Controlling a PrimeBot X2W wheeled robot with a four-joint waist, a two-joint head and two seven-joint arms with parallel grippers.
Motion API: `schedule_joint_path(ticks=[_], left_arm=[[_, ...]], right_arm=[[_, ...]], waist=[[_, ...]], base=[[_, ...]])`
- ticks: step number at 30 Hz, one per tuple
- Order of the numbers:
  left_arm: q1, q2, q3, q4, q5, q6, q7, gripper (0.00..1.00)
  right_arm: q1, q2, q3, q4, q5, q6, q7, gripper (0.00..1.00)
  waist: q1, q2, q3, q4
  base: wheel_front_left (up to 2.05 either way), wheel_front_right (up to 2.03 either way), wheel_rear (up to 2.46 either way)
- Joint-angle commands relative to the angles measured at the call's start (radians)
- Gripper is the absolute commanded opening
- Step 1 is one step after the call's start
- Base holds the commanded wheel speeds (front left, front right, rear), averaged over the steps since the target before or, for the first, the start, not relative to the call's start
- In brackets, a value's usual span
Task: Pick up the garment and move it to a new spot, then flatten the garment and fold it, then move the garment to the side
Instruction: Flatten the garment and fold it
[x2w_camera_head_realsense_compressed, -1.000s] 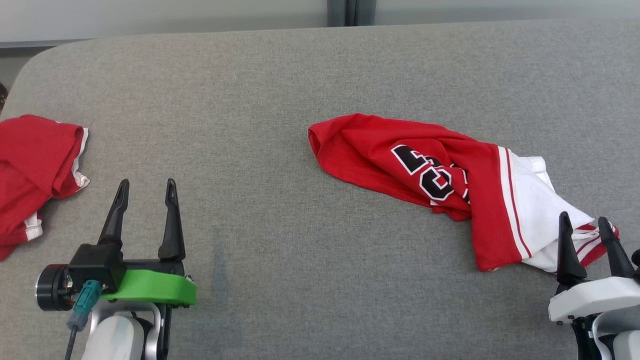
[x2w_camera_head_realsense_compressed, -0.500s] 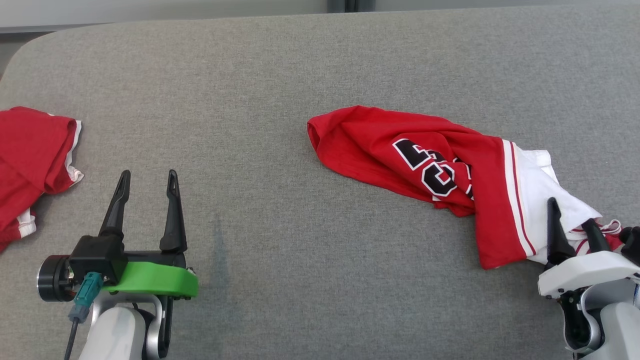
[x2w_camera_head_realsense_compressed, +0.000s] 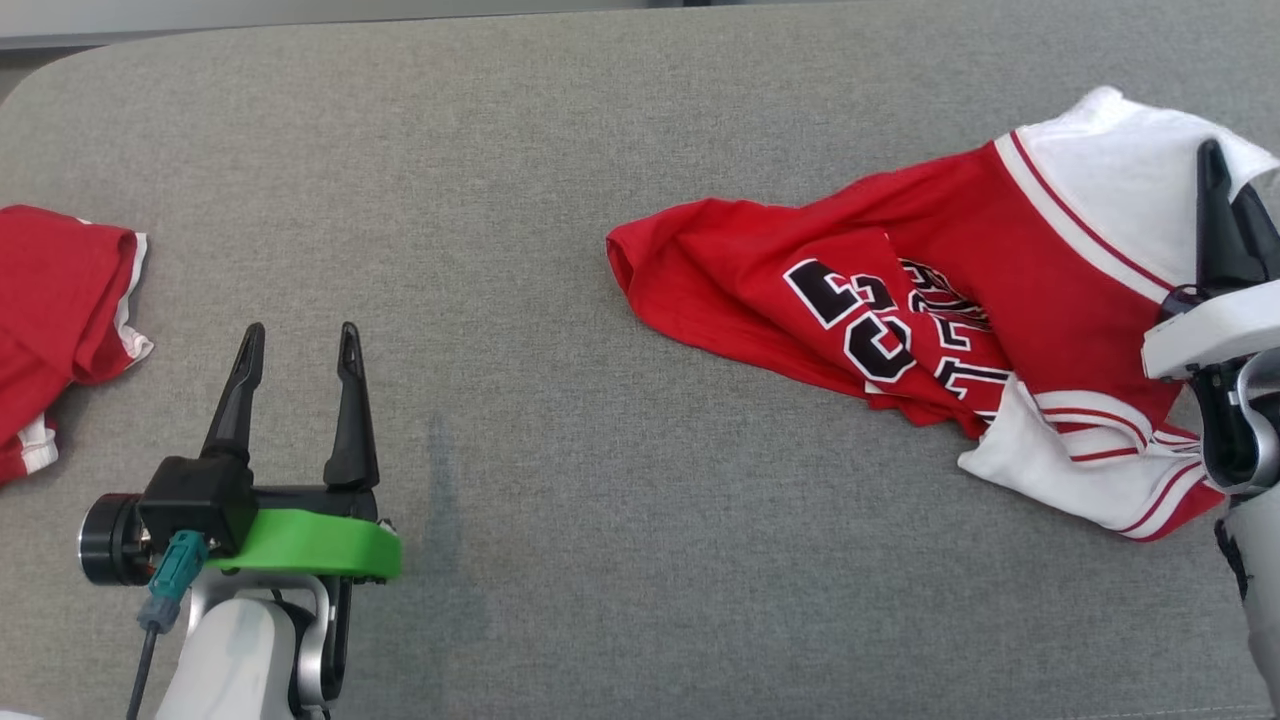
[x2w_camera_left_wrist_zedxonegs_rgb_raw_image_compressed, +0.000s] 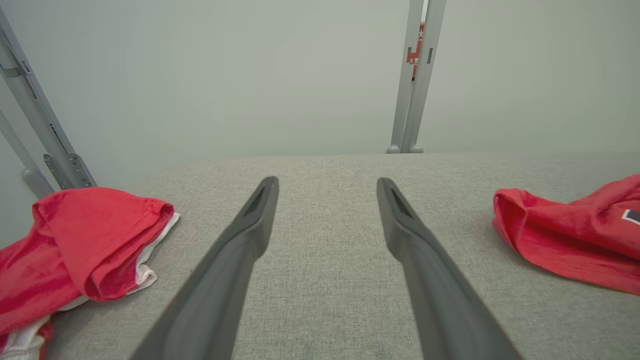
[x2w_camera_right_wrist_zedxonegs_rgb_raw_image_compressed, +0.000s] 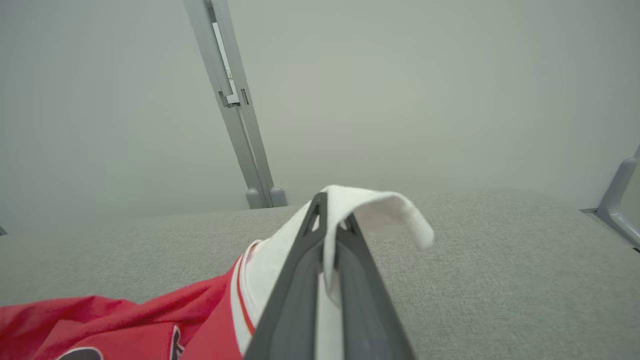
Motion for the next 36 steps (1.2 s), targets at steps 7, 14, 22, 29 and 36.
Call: schedule_joint_path(ticks=[7,14,22,29,36], left_arm=[[-0.034,-0.015,-0.009,0.007,0.006,-0.014,-0.007,1.00],[-0.035,-0.017,0.000,0.016,0.009,-0.014,-0.008,1.00],[-0.030,-0.007,0.008,0.010,0.016,-0.017,-0.007,1.00],[0.000,-0.007,0.012,0.014,0.018,-0.015,-0.007,1.00],[0.036,0.000,0.018,0.017,0.008,-0.005,-0.007,1.00]], right_arm=[[-0.007,-0.056,-0.015,0.254,0.054,-0.002,0.024,0.00],[-0.006,-0.064,0.003,0.456,0.086,-0.002,-0.022,0.83],[-0.048,-0.089,-0.013,0.438,0.061,-0.002,-0.081,1.00],[0.078,-0.024,-0.120,0.162,-0.023,-0.002,-0.079,1.00],[0.273,0.089,-0.143,-0.133,-0.104,-0.002,-0.079,1.00]], waist=[[0.0000,0.0000,0.027,0.028],[0.0000,0.0000,0.031,0.025],[0.0000,0.0000,0.019,-0.002],[0.0000,0.0000,-0.018,-0.007],[0.0000,0.0000,-0.068,-0.018]], base=[[0.00,0.00,0.00],[0.00,0.00,0.00],[0.00,0.00,0.00],[0.00,0.00,0.00],[0.00,0.00,0.00]])
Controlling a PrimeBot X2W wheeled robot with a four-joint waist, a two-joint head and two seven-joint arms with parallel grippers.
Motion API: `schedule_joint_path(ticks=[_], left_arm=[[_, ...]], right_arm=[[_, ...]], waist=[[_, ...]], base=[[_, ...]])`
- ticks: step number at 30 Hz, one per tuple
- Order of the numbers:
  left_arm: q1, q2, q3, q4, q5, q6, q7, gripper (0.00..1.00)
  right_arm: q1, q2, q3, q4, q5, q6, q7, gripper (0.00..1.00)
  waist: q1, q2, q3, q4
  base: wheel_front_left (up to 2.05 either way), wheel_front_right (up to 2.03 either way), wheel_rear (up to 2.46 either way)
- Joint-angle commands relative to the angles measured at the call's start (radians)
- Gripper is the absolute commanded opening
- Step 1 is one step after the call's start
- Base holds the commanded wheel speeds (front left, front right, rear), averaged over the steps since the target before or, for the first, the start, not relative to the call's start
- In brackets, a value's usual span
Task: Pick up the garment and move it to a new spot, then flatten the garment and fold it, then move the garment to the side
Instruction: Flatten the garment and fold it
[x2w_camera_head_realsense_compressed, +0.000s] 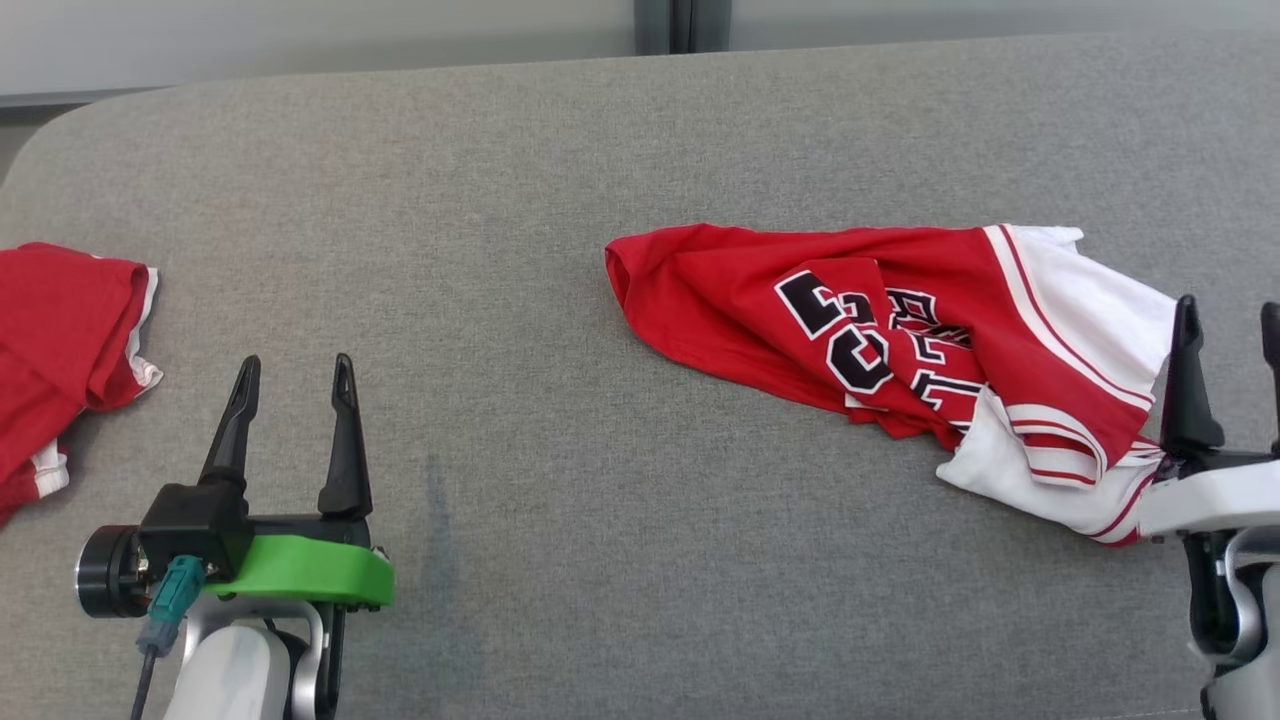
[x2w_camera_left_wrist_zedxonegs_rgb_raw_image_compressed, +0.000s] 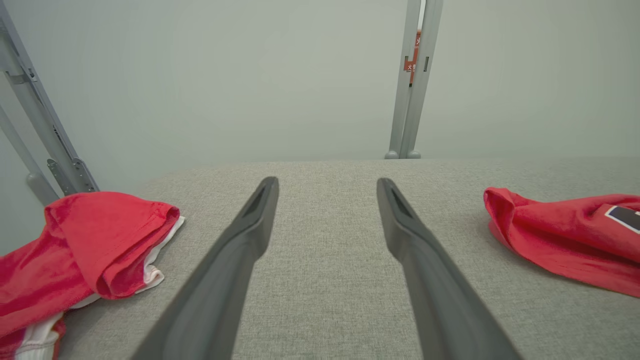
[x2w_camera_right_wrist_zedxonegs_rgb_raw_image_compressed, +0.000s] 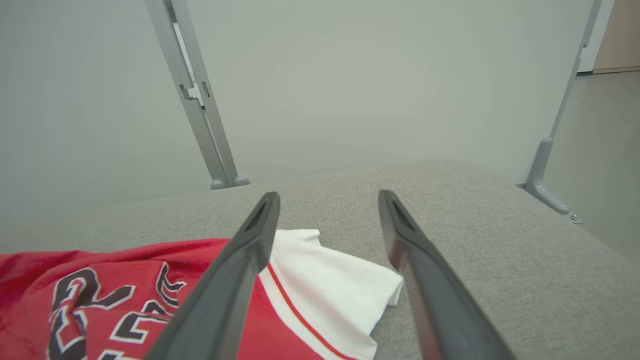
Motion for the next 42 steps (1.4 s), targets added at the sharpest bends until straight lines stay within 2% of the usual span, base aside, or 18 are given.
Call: schedule_joint_path(ticks=[1,6,14,31,36,42], left_arm=[[0.012,0.010,0.002,0.001,-0.001,0.006,-0.003,1.00],[0.028,0.017,-0.001,0.001,-0.004,0.009,0.003,1.00],[0.044,0.024,-0.009,0.001,-0.008,0.014,0.016,1.00],[0.028,0.030,-0.026,-0.015,-0.010,0.021,0.018,1.00],[-0.060,0.012,-0.086,-0.036,0.015,-0.015,0.047,1.00],[-0.283,-0.057,-0.189,0.018,0.020,-0.083,0.148,1.00]], right_arm=[[0.036,0.013,0.006,-0.037,-0.014,-0.002,-0.002,1.00],[0.131,0.047,0.045,-0.147,-0.036,-0.002,0.007,1.00],[0.216,0.077,0.097,-0.279,-0.047,-0.002,0.079,1.00],[0.231,0.092,0.105,-0.339,-0.042,-0.002,0.122,1.00],[0.214,0.092,0.095,-0.351,-0.041,-0.002,0.127,1.00],[0.168,0.078,0.091,-0.356,-0.032,-0.002,0.123,1.00]], waist=[[0.0000,-0.0001,-0.019,-0.007],[0.0000,-0.0001,-0.042,-0.012],[0.0000,-0.0001,-0.064,-0.011],[0.0000,-0.0001,-0.059,-0.004],[0.0000,-0.0001,-0.022,0.002],[0.0000,-0.0001,0.064,-0.006]], base=[[0.00,0.00,0.00],[0.00,0.00,0.00],[0.00,0.00,0.00],[0.00,0.00,0.00],[0.00,0.00,0.00],[0.00,0.00,0.00]])
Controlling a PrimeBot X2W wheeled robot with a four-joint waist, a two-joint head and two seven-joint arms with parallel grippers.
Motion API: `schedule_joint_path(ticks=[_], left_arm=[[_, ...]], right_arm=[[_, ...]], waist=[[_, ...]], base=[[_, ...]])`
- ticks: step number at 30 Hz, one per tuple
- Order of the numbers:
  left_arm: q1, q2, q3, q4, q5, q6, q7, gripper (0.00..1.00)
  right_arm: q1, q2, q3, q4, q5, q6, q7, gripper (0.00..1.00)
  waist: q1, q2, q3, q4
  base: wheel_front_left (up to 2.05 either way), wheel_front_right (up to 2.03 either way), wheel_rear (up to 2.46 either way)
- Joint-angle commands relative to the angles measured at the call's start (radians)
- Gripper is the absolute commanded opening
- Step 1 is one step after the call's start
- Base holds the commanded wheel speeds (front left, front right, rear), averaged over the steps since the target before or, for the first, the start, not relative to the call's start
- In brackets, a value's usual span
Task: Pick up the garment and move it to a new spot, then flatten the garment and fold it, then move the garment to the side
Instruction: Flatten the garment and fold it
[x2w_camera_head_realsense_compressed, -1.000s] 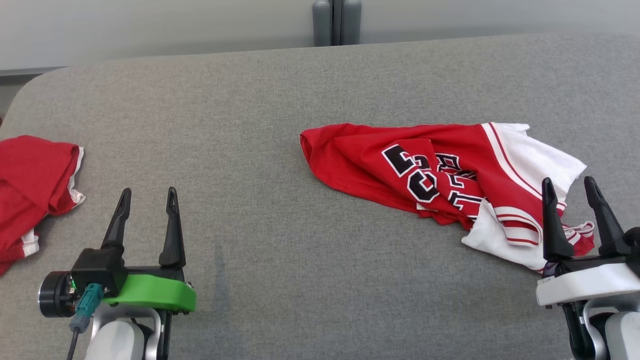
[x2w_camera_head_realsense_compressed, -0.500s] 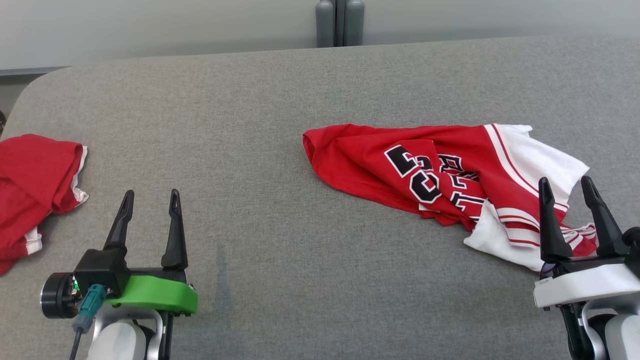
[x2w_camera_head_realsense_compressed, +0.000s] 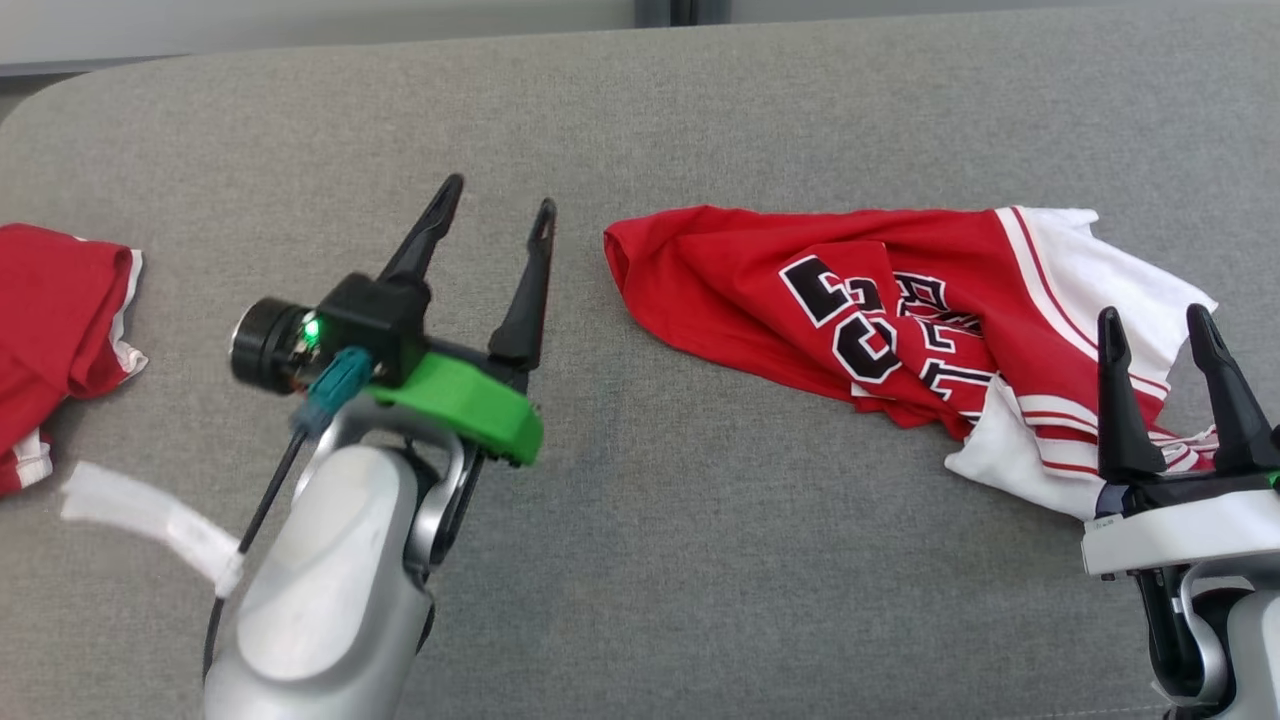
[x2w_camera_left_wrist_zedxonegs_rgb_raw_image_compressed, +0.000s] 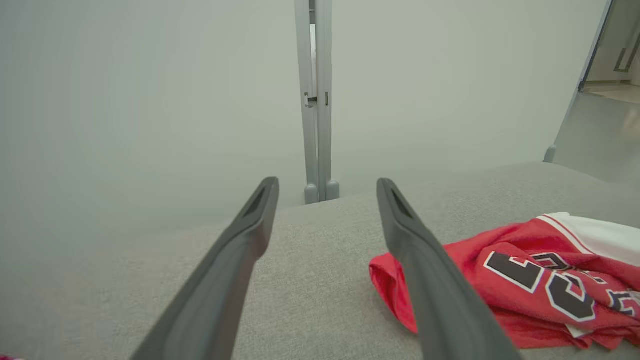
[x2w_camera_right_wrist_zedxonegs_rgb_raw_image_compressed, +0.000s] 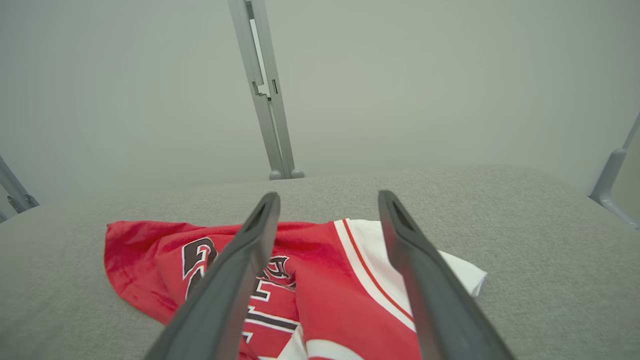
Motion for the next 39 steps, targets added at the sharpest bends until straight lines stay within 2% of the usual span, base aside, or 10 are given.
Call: schedule_joint_path(ticks=[1,7,13,18,19,20,28,34,39], left_arm=[[-0.057,-0.012,-0.017,0.035,-0.009,-0.018,0.030,1.00],[-0.234,-0.056,-0.093,0.245,-0.060,-0.074,0.133,1.00],[-0.348,-0.066,-0.129,0.482,-0.142,-0.101,0.208,1.00],[-0.411,-0.068,-0.156,0.596,-0.204,-0.109,0.227,1.00],[-0.424,-0.068,-0.160,0.612,-0.216,-0.109,0.219,0.46],[-0.432,-0.067,-0.166,0.622,-0.225,-0.109,0.211,0.00],[-0.462,-0.035,-0.229,0.661,-0.262,-0.110,0.123,0.00],[-0.440,-0.025,-0.258,0.654,-0.246,-0.110,0.053,0.00],[-0.428,-0.030,-0.281,0.637,-0.238,-0.110,0.017,0.00]], right_arm=[[-0.017,-0.004,0.002,0.002,0.007,-0.001,-0.004,1.00],[-0.056,0.000,0.021,0.024,0.015,-0.001,-0.016,1.00],[-0.074,0.001,0.028,0.061,0.027,-0.001,-0.031,1.00],[-0.089,-0.002,0.024,0.088,0.033,-0.001,-0.043,1.00],[-0.093,-0.007,0.022,0.095,0.035,-0.001,-0.046,1.00],[-0.097,-0.009,0.020,0.102,0.037,-0.001,-0.048,1.00],[-0.202,-0.088,-0.025,0.260,0.060,-0.001,-0.062,1.00],[-0.328,-0.165,-0.037,0.421,0.123,-0.001,-0.047,1.00],[-0.438,-0.227,-0.013,0.584,0.174,-0.001,0.008,1.00]], waist=[[0.0000,0.0000,0.060,-0.012],[0.0000,0.0000,0.114,-0.055],[0.0000,0.0000,0.136,-0.089],[0.0000,0.0000,0.144,-0.105],[0.0000,0.0000,0.146,-0.108],[0.0000,0.0000,0.146,-0.110],[0.0000,0.0000,0.150,-0.109],[0.0000,0.0000,0.173,-0.073],[0.0000,0.0000,0.191,-0.037]], base=[[0.00,0.00,0.00],[0.00,0.00,0.00],[0.00,0.00,0.00],[0.00,0.00,0.00],[0.00,0.00,0.00],[0.00,0.00,0.00],[0.00,0.00,0.00],[0.00,0.00,0.00],[0.00,0.00,0.00]])
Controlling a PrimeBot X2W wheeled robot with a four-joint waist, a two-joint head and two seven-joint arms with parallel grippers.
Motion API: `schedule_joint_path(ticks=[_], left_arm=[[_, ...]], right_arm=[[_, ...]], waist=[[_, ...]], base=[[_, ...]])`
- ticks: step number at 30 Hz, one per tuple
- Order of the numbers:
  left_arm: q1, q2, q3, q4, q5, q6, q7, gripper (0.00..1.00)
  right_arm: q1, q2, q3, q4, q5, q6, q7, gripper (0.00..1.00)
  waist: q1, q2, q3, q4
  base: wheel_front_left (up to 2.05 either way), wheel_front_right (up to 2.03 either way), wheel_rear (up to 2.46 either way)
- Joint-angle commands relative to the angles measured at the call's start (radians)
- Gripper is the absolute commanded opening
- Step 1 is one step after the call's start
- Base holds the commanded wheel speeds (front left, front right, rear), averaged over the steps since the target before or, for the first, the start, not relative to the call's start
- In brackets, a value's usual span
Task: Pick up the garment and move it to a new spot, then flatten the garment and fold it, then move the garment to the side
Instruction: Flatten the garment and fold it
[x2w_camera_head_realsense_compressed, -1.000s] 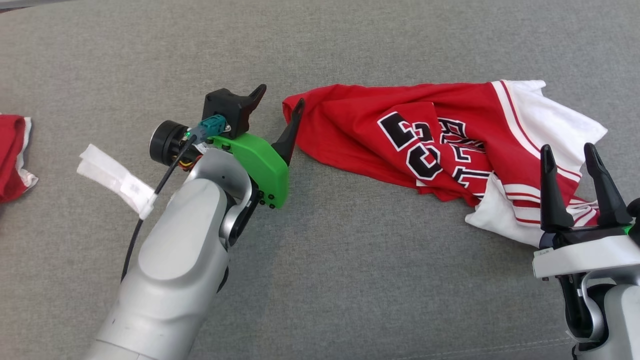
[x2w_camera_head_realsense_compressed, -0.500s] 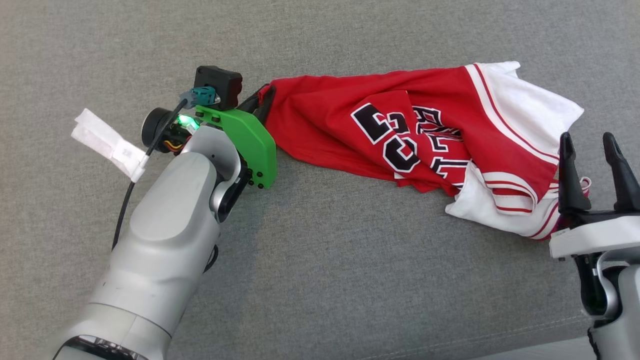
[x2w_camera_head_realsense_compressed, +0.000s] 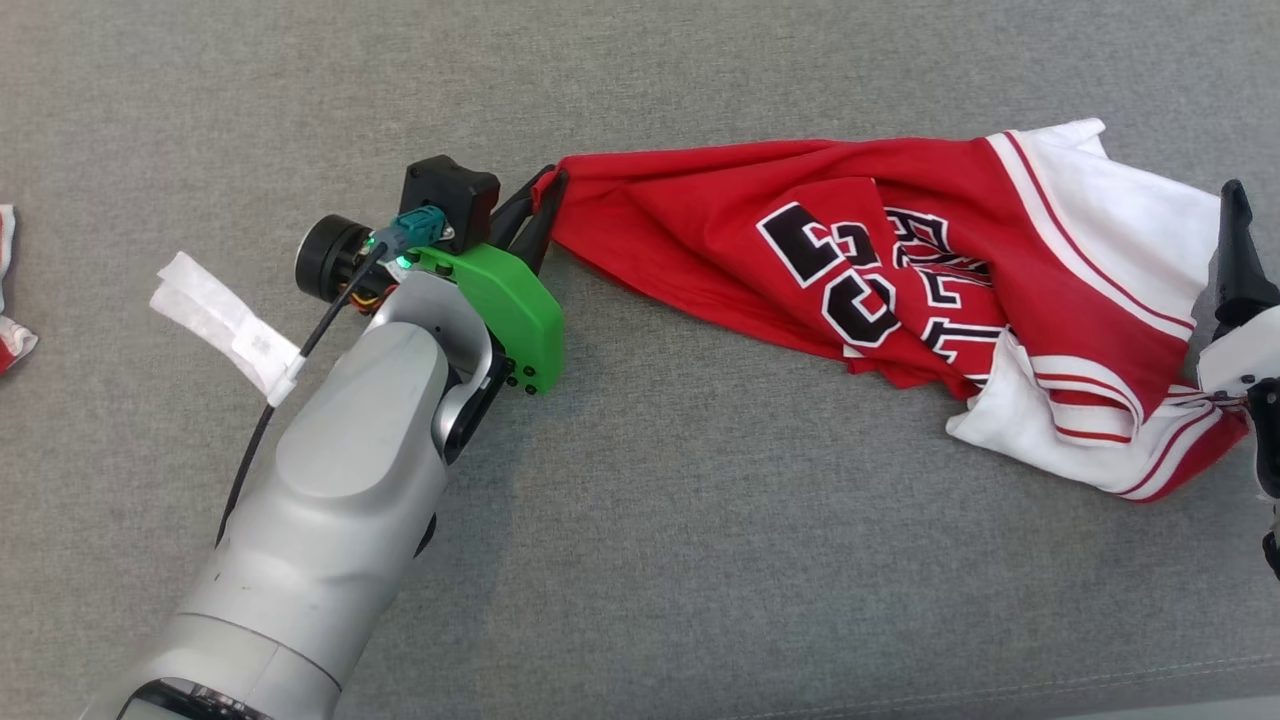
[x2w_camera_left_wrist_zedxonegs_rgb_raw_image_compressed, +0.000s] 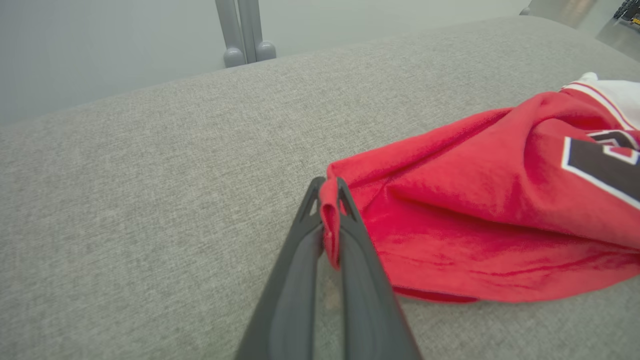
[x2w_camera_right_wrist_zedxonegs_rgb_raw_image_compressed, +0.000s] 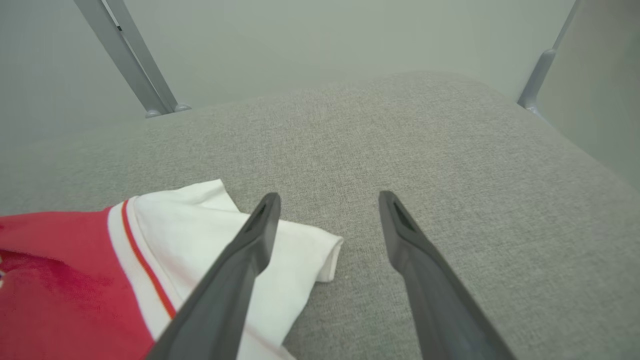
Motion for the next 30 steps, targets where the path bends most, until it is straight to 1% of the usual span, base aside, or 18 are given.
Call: schedule_joint_path(ticks=[1,7,8,10,12,15,20,24,25,30], left_arm=[[0.009,0.002,-0.004,-0.005,0.004,-0.002,-0.012,0.00],[0.013,-0.001,-0.021,-0.010,0.005,-0.001,-0.032,0.00],[0.013,-0.001,-0.023,-0.010,0.004,-0.001,-0.037,0.00],[0.011,0.000,-0.026,-0.012,0.006,-0.001,-0.048,0.00],[0.010,0.005,-0.025,-0.017,0.007,0.003,-0.063,0.00],[0.010,0.018,-0.017,-0.033,0.017,0.018,-0.107,0.00],[0.029,0.061,0.014,-0.118,0.044,0.066,-0.156,0.00],[0.054,0.118,0.067,-0.278,0.062,0.122,-0.169,0.00],[0.066,0.142,0.087,-0.341,0.072,0.141,-0.169,0.00],[0.079,0.227,0.153,-0.602,0.122,0.207,-0.169,0.00]], right_arm=[[-0.027,-0.010,0.011,0.038,0.012,-0.001,0.025,1.00],[-0.100,-0.033,0.072,0.195,0.063,-0.001,0.137,1.00],[-0.107,-0.034,0.080,0.212,0.072,-0.001,0.143,0.57],[-0.116,-0.038,0.094,0.240,0.087,-0.001,0.143,0.00],[-0.124,-0.046,0.108,0.255,0.100,-0.002,0.129,0.00],[-0.141,-0.077,0.116,0.251,0.101,-0.002,0.059,0.00],[-0.149,-0.113,0.124,0.177,0.088,-0.002,-0.076,0.00],[-0.149,-0.148,0.108,0.043,0.066,-0.002,-0.119,0.00],[-0.148,-0.157,0.095,-0.015,0.052,-0.002,-0.125,0.00],[-0.141,-0.195,0.028,-0.272,-0.003,-0.002,-0.123,0.00]], waist=[[0.0000,-0.0001,0.015,0.024],[0.0000,-0.0001,0.019,0.040],[0.0000,-0.0001,0.019,0.041],[0.0000,-0.0001,0.018,0.044],[0.0000,-0.0001,0.015,0.043],[0.0000,-0.0001,0.003,0.041],[0.0000,-0.0001,-0.043,0.033],[0.0000,-0.0001,-0.098,0.026],[0.0000,-0.0001,-0.117,0.024],[0.0000,-0.0001,-0.185,0.029]], base=[[0.00,0.00,0.00],[0.00,0.00,0.00],[0.00,0.00,0.00],[0.00,0.00,0.00],[0.00,0.00,0.00],[0.00,0.00,0.00],[0.00,0.00,0.00],[0.00,0.00,0.00],[0.00,0.00,0.00],[0.00,0.00,0.00]])
